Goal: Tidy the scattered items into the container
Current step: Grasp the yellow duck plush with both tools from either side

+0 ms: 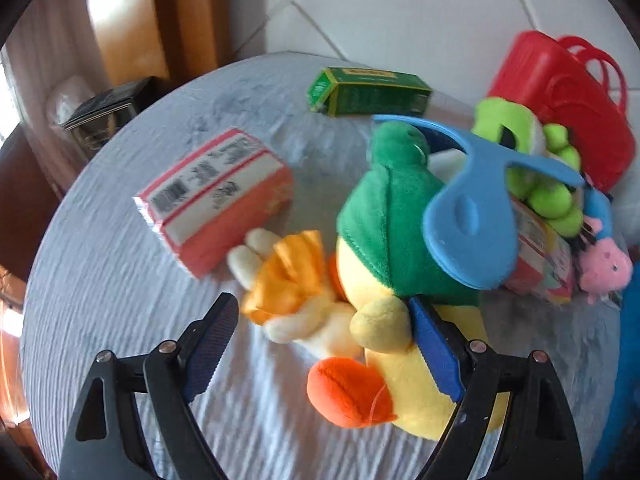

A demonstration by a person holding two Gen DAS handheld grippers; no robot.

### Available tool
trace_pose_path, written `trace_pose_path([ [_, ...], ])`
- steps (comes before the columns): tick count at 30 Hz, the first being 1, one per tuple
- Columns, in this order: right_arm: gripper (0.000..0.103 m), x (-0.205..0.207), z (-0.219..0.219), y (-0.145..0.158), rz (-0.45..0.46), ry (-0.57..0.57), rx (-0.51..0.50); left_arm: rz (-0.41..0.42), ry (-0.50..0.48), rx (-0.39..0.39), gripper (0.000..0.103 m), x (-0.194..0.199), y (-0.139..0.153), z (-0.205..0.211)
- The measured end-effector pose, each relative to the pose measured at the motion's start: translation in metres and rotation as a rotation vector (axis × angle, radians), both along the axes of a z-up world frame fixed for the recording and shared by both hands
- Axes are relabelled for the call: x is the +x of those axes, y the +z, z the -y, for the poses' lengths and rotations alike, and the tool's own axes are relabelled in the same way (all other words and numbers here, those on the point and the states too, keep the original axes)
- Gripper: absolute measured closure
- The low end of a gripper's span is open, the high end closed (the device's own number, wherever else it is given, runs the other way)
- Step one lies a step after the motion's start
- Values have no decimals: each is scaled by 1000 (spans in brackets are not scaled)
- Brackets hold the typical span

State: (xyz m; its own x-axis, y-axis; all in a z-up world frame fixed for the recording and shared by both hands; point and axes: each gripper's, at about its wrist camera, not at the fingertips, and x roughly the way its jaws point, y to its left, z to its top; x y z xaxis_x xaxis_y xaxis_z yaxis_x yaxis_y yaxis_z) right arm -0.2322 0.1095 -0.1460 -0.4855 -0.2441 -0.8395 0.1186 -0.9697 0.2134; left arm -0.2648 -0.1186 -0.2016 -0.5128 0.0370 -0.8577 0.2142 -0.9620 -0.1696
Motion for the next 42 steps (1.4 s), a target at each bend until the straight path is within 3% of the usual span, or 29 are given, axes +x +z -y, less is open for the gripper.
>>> trace_pose_path([
  [2,0,-6,-2,0,-1,2,-12,13,-155,120,16,-1,0,-29],
  [4,0,-11,3,-1,2,18,-15,31,-249,107,16,2,-1,-60],
  [6,0,-13,10,-5,7,37,-15,-4,-279,72,16,15,9,-72],
  [9,0,-15,17,-15,42,41,-34,-66,-253,81,16,38,30,-54],
  [11,0,-18,21,-24,68,45,-48,-82,-199,33,16,43,40,-31],
  [16,0,-30,45,-32,76,85,-97,-43,-103,-14,16,29,25,15],
  [23,0,-49,86,-58,124,130,-83,-73,-94,-1,16,1,23,20],
  [25,2,-53,89,-66,114,110,-5,-73,-115,-4,16,-12,23,19],
  [26,12,-55,89,-69,97,95,91,-70,-129,-3,16,-17,21,17],
  [30,13,-76,62,-61,32,22,324,-31,-224,14,16,-28,3,2],
  [32,13,-94,39,-54,13,-29,354,-31,-280,36,16,-29,-1,-9],
  [36,13,-114,10,-55,62,-52,227,-50,-372,47,16,-27,4,-19],
  [42,11,-89,10,-78,146,-48,10,-37,-494,27,16,-4,6,-34],
])
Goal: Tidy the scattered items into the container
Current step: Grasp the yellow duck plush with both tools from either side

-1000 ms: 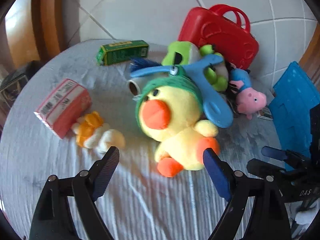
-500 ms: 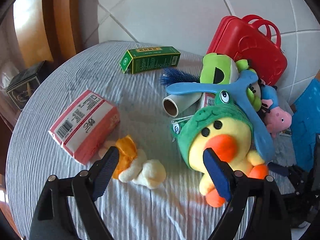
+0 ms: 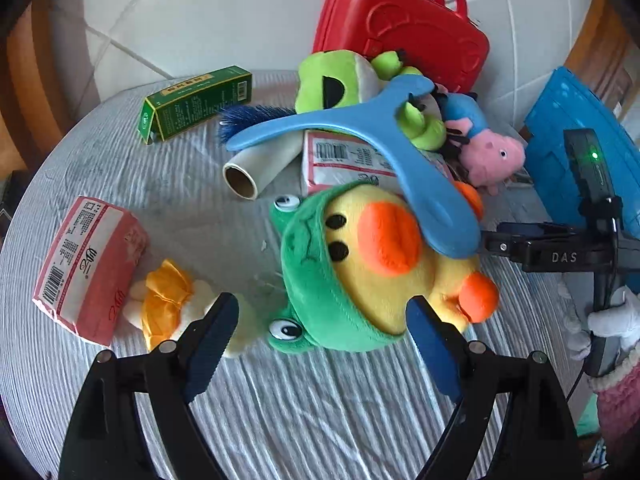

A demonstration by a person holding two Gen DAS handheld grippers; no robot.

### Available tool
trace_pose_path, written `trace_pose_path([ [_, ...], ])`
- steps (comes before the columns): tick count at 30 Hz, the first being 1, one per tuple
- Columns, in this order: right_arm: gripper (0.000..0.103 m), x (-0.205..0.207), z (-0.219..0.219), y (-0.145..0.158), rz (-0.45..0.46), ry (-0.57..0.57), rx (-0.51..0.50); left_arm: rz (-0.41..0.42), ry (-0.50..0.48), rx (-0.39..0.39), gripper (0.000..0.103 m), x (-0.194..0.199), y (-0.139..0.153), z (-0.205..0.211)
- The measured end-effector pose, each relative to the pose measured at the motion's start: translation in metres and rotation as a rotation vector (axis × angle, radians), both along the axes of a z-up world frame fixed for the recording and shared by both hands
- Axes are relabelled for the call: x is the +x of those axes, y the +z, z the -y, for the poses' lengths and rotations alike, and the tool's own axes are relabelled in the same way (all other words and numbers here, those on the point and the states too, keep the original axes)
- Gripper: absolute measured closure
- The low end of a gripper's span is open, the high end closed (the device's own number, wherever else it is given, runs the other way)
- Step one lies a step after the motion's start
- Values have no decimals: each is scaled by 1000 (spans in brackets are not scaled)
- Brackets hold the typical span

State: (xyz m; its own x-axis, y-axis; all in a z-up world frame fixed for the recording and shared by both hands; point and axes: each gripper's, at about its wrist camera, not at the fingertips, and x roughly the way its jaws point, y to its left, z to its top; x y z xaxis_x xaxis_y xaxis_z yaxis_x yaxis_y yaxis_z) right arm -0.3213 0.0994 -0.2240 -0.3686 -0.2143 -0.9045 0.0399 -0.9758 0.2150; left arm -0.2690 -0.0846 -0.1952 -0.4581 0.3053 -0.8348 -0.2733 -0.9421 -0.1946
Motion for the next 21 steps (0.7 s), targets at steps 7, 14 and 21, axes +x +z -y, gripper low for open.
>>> trace_pose_path([
  [7,9,23,9,8,-5,-21,-49,39,-60,-48,16,0,-29,-27],
  [14,33,46,31,7,-1,-36,-111,34,-52,-93,24,-3,-41,-33],
  [21,47,39,44,-8,57,-36,-137,43,-55,-113,24,-4,-49,-36],
])
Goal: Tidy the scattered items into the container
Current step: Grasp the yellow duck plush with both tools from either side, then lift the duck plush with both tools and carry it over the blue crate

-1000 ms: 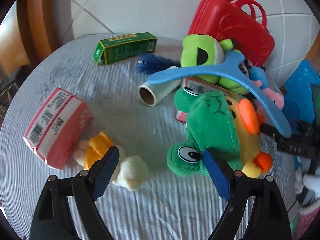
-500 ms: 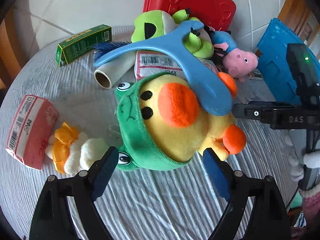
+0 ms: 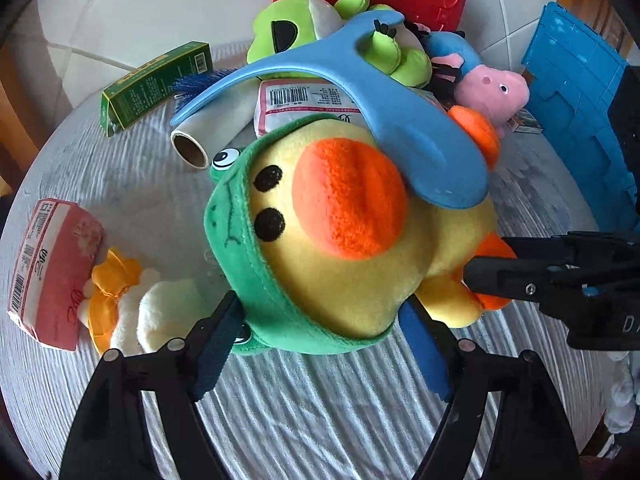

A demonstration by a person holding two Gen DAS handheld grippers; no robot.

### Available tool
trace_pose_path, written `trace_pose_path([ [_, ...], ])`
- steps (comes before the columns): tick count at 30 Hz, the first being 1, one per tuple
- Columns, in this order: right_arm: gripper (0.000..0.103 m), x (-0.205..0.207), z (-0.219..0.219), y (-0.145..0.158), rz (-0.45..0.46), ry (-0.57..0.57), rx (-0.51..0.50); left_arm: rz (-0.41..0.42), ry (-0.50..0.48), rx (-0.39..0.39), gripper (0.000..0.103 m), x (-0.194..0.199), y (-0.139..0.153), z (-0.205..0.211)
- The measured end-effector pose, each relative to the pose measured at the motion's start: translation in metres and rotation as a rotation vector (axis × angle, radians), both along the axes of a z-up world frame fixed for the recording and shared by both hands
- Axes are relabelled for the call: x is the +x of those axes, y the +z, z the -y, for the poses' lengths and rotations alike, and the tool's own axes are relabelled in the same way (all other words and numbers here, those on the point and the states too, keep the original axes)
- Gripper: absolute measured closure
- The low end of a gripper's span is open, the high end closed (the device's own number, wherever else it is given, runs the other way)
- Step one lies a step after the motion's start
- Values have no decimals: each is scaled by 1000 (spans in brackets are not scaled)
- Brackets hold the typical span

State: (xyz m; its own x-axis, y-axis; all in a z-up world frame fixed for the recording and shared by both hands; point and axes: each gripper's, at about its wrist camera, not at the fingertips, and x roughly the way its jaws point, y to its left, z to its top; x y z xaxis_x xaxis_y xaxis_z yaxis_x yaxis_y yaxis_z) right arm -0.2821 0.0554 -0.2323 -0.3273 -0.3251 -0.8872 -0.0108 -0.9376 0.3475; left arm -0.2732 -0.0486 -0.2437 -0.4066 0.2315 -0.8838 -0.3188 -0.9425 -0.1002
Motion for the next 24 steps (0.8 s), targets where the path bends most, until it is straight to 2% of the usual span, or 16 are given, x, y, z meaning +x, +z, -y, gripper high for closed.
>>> trace_pose_path([
  [2,45,-1,-3,-6,15,-11,-5,7,1,-11,18,-4,-3,-4],
  [6,47,-6,-3,-18,27,3,-43,3,3,-37,18,-10,-8,-11],
  [8,51,-7,-2,-19,22,19,-43,-11,13,-22,29,-10,-6,-9],
  [10,58,-5,0,-16,2,40,-37,-32,23,-31,36,-4,-3,-10],
  [12,72,-2,5,-10,-18,66,-21,-55,27,-56,38,3,2,-15],
  [14,72,4,9,-3,-40,85,-2,-61,42,-49,39,11,9,-14],
  [19,72,25,5,22,-101,97,-19,-135,63,-21,39,44,47,-11],
  [24,72,59,3,71,-211,125,-20,-245,86,-14,39,80,101,-20],
])
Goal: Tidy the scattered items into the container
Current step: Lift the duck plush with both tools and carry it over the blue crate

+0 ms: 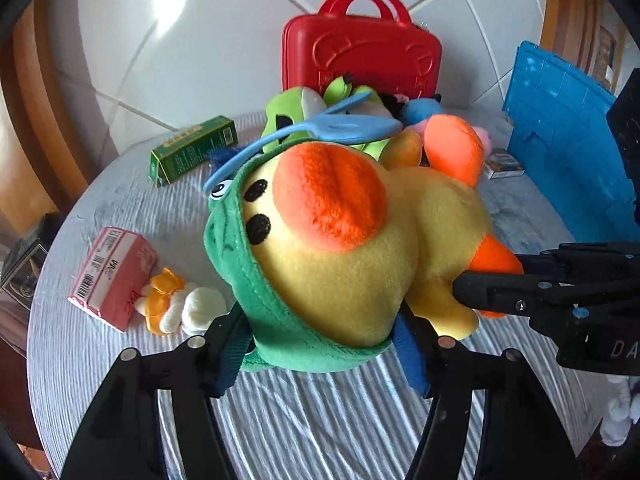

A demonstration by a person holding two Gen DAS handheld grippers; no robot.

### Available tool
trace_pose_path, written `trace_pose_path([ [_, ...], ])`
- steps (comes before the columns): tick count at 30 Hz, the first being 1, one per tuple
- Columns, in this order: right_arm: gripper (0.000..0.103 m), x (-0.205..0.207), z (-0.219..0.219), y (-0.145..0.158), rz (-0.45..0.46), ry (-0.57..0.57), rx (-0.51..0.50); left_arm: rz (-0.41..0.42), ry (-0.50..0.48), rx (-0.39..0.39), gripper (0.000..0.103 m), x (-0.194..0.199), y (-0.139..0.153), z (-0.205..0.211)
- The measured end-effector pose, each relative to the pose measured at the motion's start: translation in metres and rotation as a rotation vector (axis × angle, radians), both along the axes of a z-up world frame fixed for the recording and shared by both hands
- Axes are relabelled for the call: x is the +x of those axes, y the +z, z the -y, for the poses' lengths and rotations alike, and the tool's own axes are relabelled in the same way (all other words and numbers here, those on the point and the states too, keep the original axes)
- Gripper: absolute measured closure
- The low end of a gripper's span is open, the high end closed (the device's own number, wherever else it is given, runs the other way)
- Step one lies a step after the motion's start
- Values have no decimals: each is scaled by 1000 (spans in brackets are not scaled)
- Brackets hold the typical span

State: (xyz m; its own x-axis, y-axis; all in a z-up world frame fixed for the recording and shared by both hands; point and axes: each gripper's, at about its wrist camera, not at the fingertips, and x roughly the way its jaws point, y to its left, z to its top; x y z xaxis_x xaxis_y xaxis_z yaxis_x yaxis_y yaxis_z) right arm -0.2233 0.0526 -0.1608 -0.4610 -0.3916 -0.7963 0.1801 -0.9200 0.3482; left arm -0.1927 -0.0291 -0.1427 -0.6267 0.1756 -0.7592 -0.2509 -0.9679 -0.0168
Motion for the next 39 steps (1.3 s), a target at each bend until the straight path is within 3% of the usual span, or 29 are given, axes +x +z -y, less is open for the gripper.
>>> trace_pose_path([
  [8,72,46,-19,84,-192,76,4,-180,92,12,39,52,81,-34],
  [16,72,82,-68,146,-331,114,50,-280,101,63,39,81,131,-83],
  [28,72,151,-149,198,-448,-136,152,-402,-185,153,39,111,184,-187],
  [34,72,205,-234,219,-519,-298,162,-459,-350,165,39,138,214,-301],
  [39,72,254,-329,234,-562,-419,195,-447,-443,195,38,170,228,-415],
])
